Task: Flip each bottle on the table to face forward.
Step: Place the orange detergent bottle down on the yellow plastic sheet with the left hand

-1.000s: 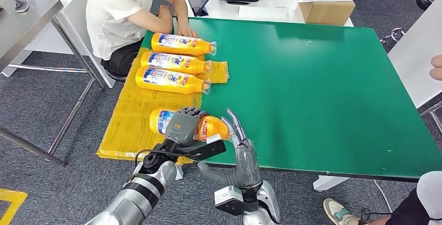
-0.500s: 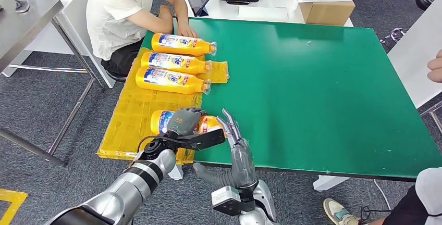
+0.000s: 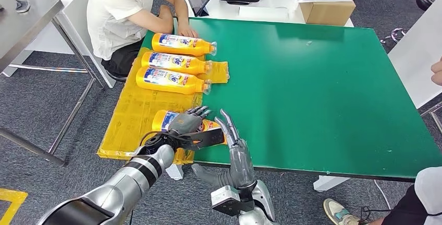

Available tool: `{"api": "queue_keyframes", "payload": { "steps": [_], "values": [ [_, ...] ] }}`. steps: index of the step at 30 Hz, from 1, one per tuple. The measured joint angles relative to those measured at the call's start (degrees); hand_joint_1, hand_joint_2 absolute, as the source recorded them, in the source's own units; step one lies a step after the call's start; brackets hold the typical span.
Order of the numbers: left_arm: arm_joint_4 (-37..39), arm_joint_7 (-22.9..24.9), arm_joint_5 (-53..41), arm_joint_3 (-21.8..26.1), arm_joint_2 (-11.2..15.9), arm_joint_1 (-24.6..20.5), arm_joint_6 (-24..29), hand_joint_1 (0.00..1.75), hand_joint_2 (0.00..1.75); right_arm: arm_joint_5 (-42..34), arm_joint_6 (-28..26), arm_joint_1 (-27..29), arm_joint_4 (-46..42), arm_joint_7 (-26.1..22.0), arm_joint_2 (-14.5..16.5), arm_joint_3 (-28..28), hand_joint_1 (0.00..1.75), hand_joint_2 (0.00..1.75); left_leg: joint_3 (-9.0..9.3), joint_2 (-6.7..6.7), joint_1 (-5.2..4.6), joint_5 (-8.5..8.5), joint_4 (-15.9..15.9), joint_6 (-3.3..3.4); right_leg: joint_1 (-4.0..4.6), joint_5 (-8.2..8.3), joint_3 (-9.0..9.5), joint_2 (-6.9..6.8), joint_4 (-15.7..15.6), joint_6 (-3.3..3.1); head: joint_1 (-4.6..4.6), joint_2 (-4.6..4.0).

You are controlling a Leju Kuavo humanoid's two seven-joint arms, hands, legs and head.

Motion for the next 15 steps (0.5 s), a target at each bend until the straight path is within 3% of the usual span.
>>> {"api": "queue_keyframes", "payload": {
  "steps": [15],
  "values": [
    [1.6,1.6,0.5,-1.3,0.2,-1.9,-6.6,0.0,1.75,-1.2,-0.9,-0.5,0.8,0.0,-0.1,1.2,0.0,1.75,0.09,-0.01,0.0,0.0,0.0,0.0,0.0,0.0,0.12,0.0,0.0,0.0,0.0,0.0]
  ]
}}
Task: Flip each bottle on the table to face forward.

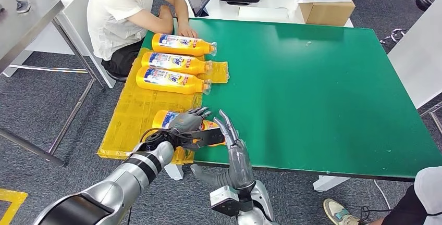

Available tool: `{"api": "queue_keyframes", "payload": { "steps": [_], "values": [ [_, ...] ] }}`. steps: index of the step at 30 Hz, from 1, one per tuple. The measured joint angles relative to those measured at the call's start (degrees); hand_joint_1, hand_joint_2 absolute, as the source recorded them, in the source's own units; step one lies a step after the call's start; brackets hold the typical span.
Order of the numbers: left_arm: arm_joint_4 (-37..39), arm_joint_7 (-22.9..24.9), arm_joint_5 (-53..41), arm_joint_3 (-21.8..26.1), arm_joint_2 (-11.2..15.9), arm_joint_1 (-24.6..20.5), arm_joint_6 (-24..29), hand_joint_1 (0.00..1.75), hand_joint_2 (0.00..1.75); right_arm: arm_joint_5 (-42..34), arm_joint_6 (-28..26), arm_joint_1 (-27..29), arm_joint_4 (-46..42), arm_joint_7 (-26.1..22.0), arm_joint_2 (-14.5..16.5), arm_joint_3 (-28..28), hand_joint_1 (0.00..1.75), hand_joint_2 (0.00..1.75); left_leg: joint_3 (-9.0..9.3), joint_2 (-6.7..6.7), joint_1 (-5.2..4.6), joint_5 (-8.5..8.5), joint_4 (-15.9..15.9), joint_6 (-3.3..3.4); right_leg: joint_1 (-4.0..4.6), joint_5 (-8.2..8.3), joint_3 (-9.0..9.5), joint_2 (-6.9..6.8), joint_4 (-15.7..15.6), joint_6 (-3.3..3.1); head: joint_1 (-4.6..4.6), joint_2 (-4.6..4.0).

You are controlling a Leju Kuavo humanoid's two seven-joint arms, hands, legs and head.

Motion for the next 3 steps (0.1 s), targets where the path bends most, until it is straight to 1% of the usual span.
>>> {"api": "queue_keyframes", "payload": {
  "steps": [3],
  "values": [
    [0.2,0.1,0.1,-0.4,0.1,-0.6,-1.9,0.0,1.75,-0.2,-0.1,-0.3,0.3,0.0,0.0,0.3,0.0,1.75,0.04,-0.01,0.0,0.0,0.0,0.0,0.0,0.0,0.04,0.0,0.0,0.0,0.0,0.0]
  ]
}}
